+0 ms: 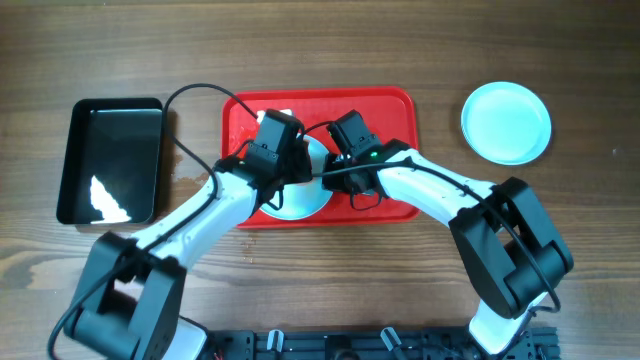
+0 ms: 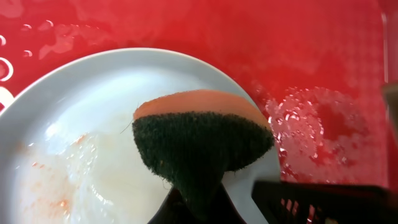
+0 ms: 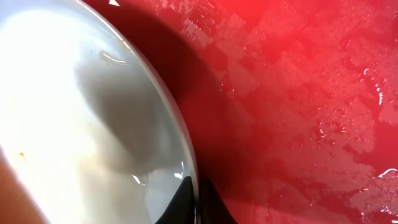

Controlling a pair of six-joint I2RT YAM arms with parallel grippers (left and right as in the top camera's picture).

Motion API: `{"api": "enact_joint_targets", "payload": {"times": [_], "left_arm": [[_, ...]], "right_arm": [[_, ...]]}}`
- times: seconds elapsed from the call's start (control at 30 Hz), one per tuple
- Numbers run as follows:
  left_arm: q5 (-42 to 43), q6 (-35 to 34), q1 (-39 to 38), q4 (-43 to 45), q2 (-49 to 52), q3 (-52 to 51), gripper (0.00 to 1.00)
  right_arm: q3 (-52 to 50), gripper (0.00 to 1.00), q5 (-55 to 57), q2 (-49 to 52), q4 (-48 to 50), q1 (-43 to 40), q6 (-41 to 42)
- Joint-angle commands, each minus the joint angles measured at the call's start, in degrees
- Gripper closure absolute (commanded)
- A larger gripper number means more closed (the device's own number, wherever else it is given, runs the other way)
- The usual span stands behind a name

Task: Clean dirty plates on tray and stack at the side
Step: 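Scrub the sauce smear on the plate with the left-gripper sponge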

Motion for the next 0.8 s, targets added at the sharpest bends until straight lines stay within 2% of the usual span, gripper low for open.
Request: {"api": "enact_joint_targets", "payload": {"times": [0.0,0.17,0.3,0.43,0.57,0.77], "left_arm": [[0.6,0.2,0.0,2.8,5.6,0.5,0.96],[0.5,0.3,0.0,6.3,11.0,0.5,0.96],[-0.3,0.3,1.0,5.5,13.3,0.5,0.96],[-2.7,0.2,3.7,2.0,13.3,0.6,0.96],[-2.7,-2.9,8.2,-2.8,13.2,0.6,0.96],[-2.7,-3.0,14.9,-9.8,13.1,0.6,0.96]], "right_arm": [[-0.7,0.96,2.9,2.0,-0.5,-0.1,-0.7],[-0.7,0.96,2.9,2.0,-0.5,-0.1,-0.6],[-0.7,0.96,2.9,2.0,-0.5,-0.1,-0.7],[-0.7,0.96,2.9,2.0,-0.5,-0.1,-0.7],[-0.7,0.96,2.9,2.0,-0.5,-0.1,-0.7],[-0.7,0.96,2.9,2.0,-0.5,-0.1,-0.7]]}}
